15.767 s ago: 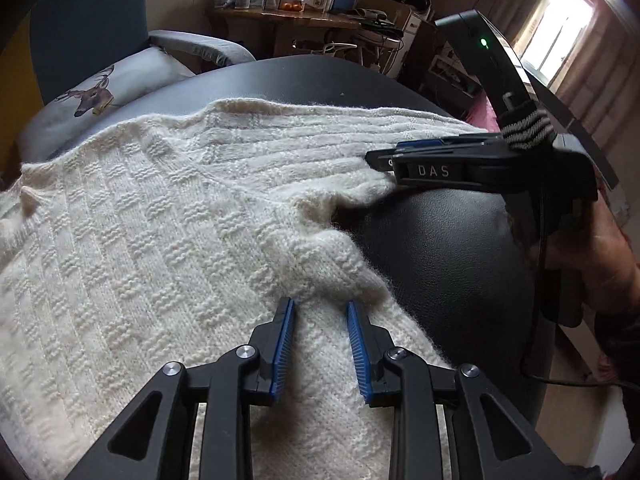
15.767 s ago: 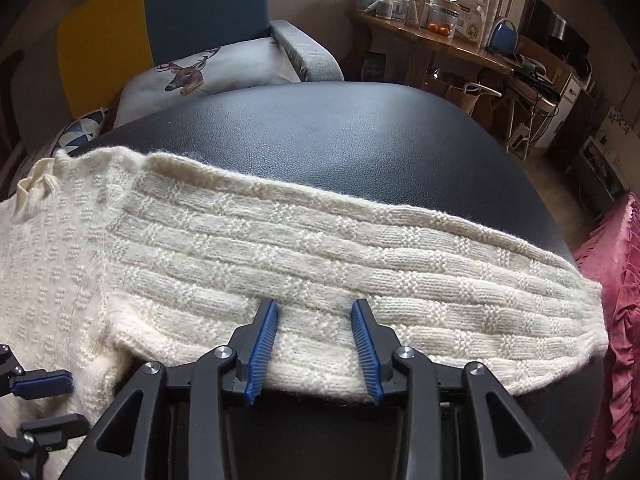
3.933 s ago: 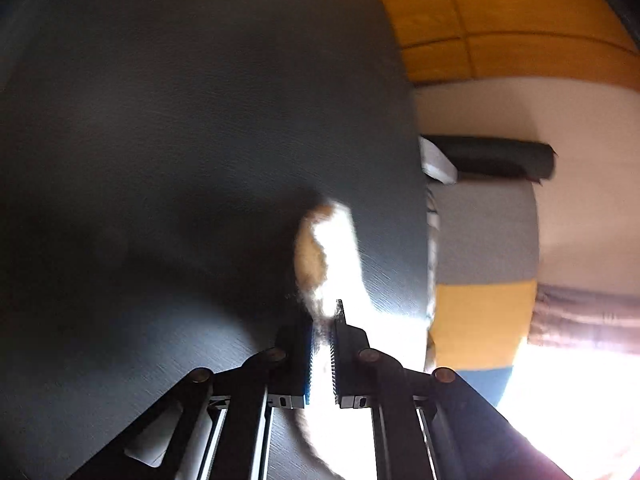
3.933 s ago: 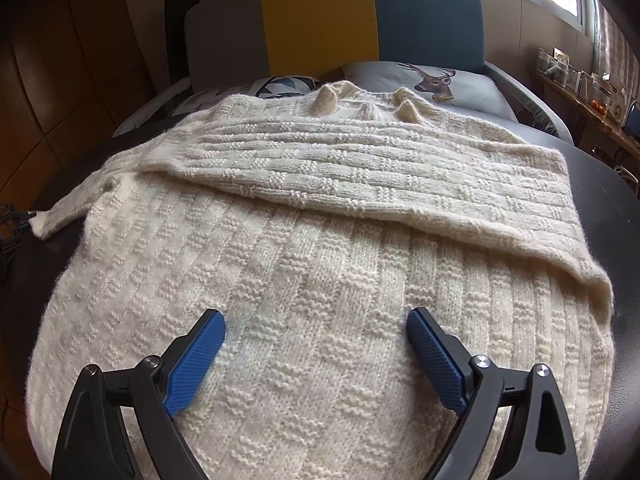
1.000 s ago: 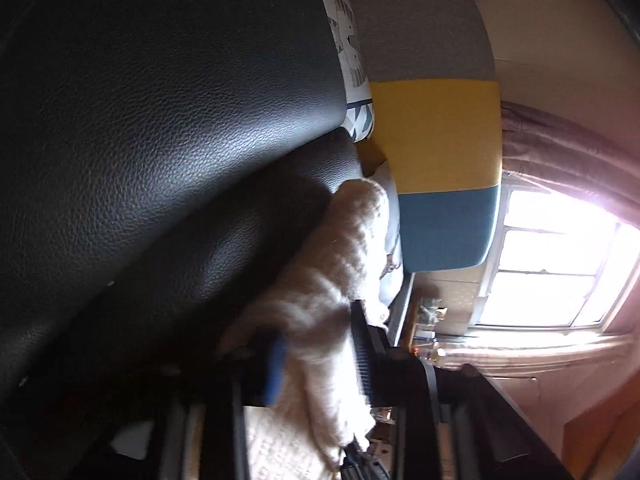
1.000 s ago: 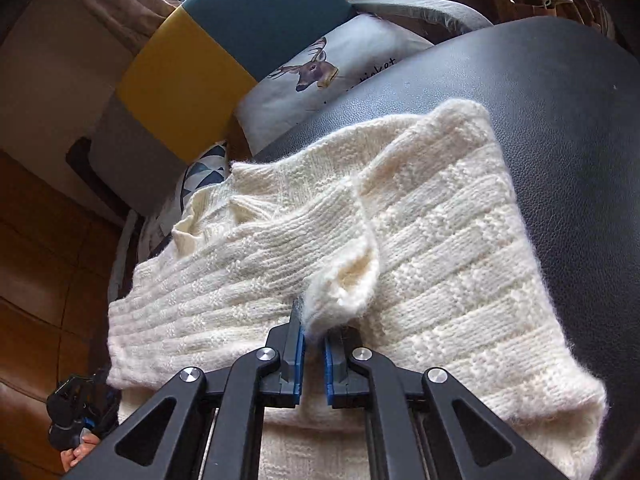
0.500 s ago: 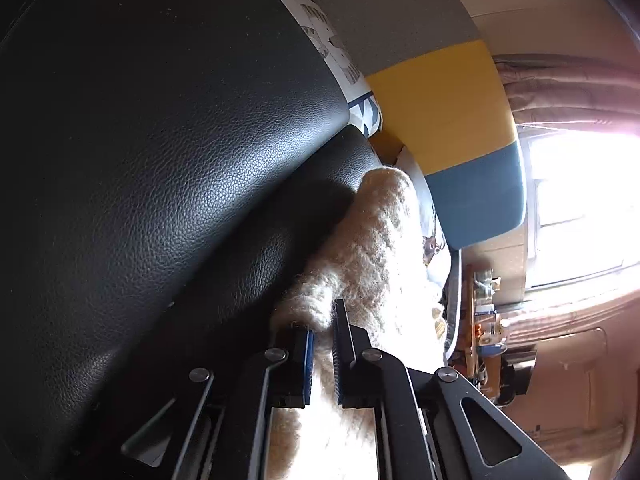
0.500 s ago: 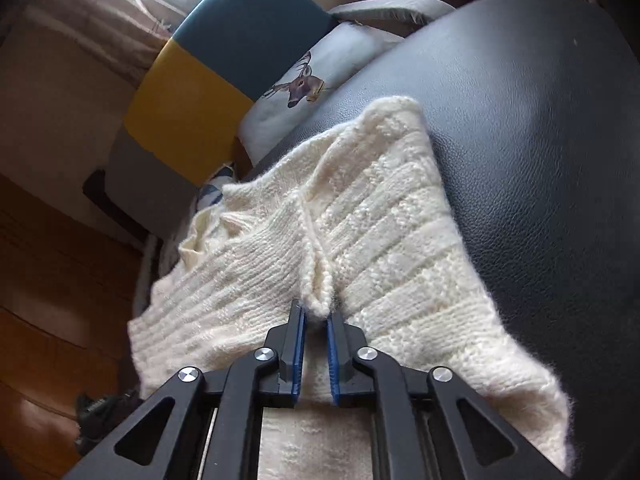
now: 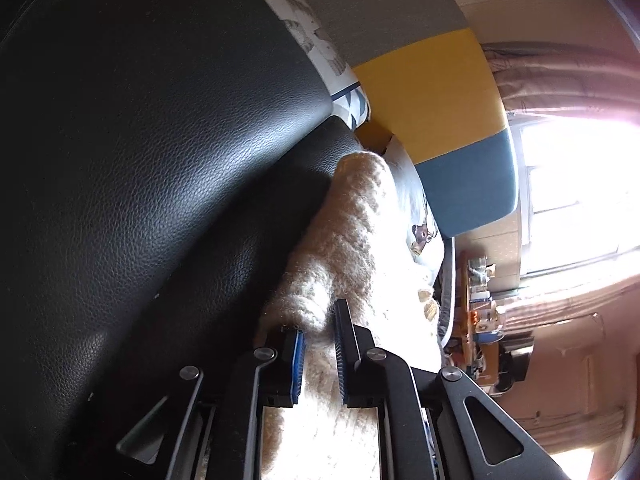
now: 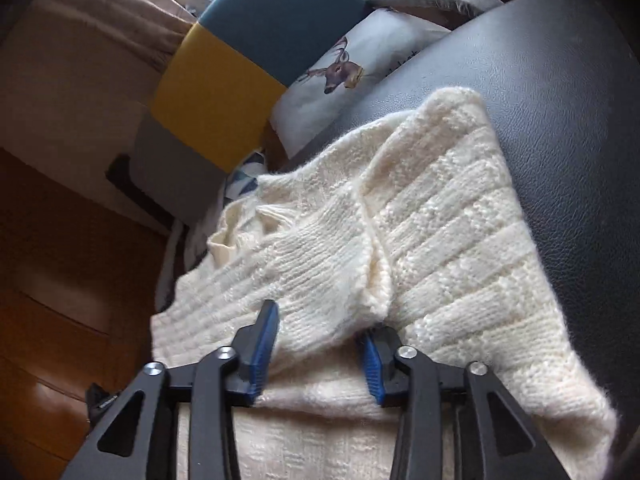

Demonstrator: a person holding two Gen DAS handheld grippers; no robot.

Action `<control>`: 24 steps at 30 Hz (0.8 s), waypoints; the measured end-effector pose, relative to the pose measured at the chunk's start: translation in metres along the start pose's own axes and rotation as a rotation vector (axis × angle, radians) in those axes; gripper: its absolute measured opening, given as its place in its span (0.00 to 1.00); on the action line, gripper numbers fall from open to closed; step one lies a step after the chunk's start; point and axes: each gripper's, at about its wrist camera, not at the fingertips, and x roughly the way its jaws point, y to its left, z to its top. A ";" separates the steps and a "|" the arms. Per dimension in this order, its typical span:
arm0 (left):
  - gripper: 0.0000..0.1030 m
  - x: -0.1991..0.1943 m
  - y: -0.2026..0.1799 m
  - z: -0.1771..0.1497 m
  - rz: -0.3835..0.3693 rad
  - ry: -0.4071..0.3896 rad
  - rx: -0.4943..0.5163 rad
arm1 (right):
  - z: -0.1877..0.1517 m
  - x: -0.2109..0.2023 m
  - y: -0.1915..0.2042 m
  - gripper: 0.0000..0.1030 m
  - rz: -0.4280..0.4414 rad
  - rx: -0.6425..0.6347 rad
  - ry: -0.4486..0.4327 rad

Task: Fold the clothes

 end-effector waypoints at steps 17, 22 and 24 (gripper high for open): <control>0.15 -0.003 -0.006 -0.017 0.051 0.062 0.169 | -0.017 -0.025 -0.018 0.06 -0.276 -0.133 -0.028; 0.20 -0.006 0.009 -0.016 -0.028 0.099 0.046 | -0.021 -0.032 -0.035 0.11 -0.181 -0.064 -0.048; 0.20 -0.009 0.015 -0.016 -0.055 0.096 -0.016 | -0.020 -0.036 -0.048 0.13 -0.101 0.017 -0.053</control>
